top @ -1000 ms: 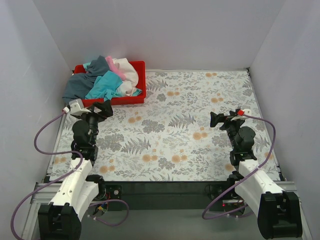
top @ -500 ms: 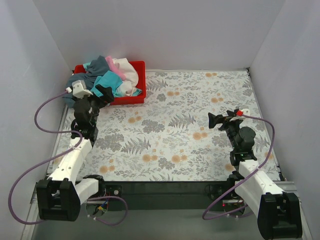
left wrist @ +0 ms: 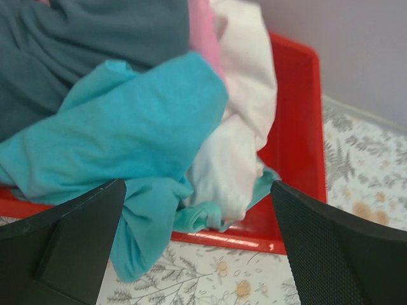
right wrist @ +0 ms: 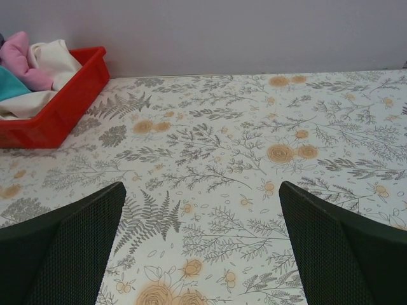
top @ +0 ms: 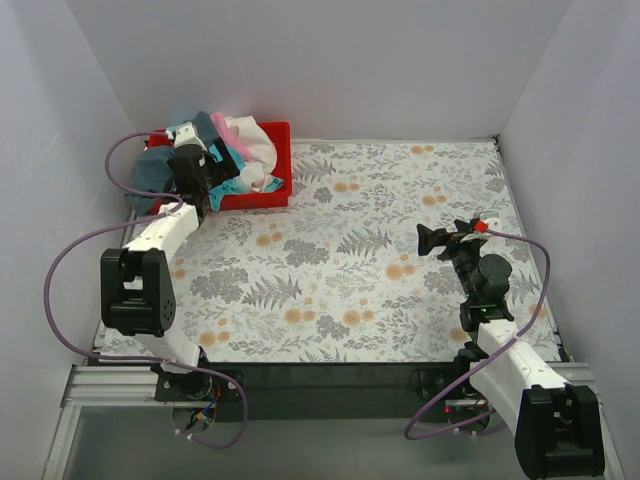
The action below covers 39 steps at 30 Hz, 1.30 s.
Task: Fold and stack the t-shirts
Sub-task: Grab the tshirt from the pile
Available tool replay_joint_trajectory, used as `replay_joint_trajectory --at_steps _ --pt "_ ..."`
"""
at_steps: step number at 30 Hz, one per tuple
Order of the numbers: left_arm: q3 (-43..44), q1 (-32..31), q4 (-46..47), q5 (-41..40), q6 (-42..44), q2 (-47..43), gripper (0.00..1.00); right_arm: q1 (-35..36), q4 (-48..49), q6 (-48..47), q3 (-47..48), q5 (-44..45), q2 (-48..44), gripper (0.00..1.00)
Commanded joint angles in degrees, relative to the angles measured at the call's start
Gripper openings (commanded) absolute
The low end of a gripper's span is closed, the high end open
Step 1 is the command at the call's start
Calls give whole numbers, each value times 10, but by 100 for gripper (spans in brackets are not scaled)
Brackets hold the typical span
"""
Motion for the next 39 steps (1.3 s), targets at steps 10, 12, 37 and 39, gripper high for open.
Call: replay_joint_trajectory --at_steps 10,12,37,39 --pt "19 0 -57 -24 13 52 73 1 43 11 -3 -12 17 98" --pt "21 0 -57 -27 14 59 68 0 43 10 -2 -10 20 98" --pt "147 -11 -20 225 -53 -90 0 1 46 5 1 -1 31 98" --pt "179 -17 -37 269 -55 -104 0 0 46 5 3 -3 34 99"
